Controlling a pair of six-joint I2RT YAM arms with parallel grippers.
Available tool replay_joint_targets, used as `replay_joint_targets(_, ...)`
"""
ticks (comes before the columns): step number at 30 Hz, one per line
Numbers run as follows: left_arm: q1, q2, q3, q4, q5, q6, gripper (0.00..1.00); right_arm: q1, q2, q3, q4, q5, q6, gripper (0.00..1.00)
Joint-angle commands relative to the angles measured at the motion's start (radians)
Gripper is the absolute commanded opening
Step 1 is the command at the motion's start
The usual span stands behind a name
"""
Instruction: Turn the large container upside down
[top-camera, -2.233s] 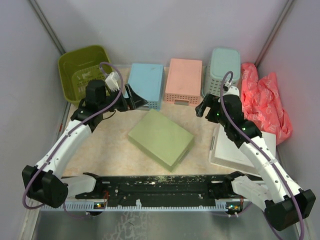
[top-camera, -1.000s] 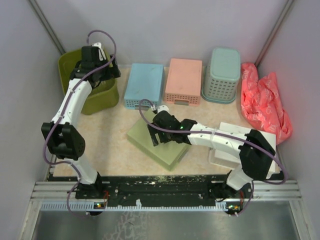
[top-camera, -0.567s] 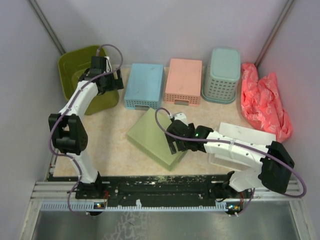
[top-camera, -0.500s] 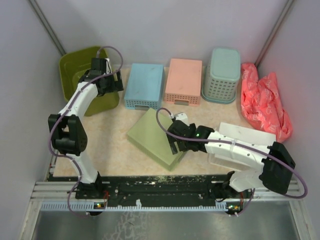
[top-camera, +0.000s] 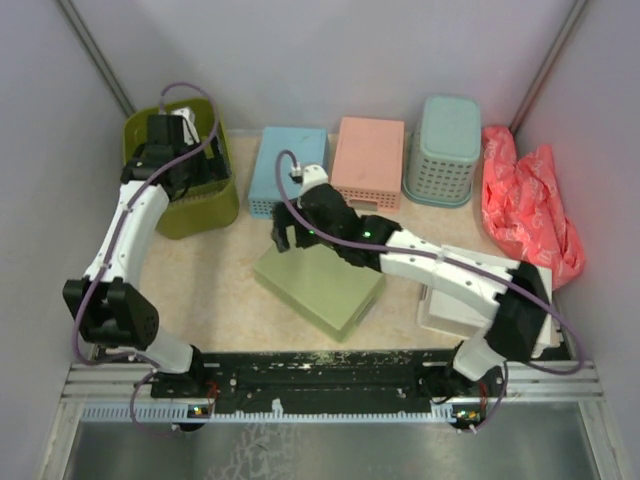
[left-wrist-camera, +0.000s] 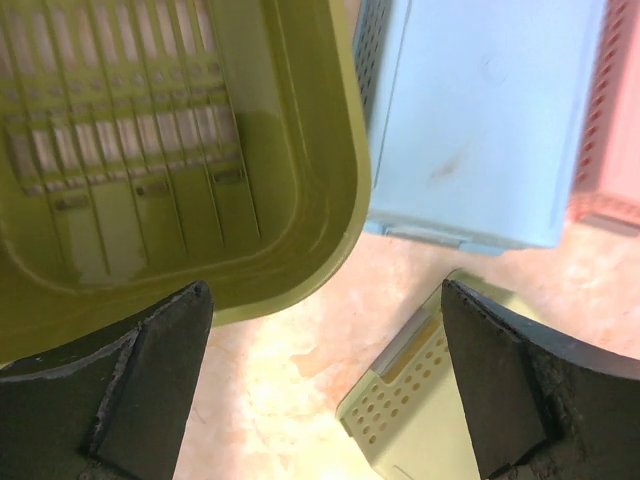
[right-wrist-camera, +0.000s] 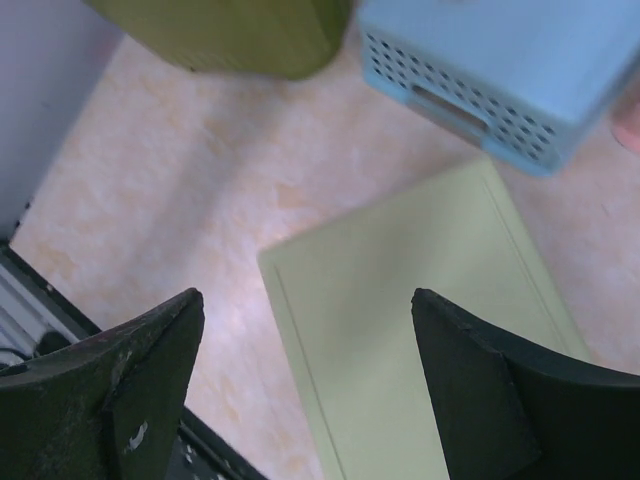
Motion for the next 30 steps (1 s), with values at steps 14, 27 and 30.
replay_joint_targets(14, 0.091, -0.257, 0.088, -0.093, -0.110, -0.091, 1.00, -0.005, 0.682, 0.545, 0.040, -0.297, 0.071, 0.81)
replay_joint_targets(27, 0.087, -0.202, 0.008, -0.011, -0.006, -0.043, 1.00, -0.007, 0.361, 0.159, -0.012, -0.223, 0.052, 0.82)
replay_joint_targets(30, 0.049, -0.151, 0.025, -0.002, -0.065, -0.025, 1.00, -0.007, 0.253, 0.113, 0.021, -0.181, 0.056, 0.82)
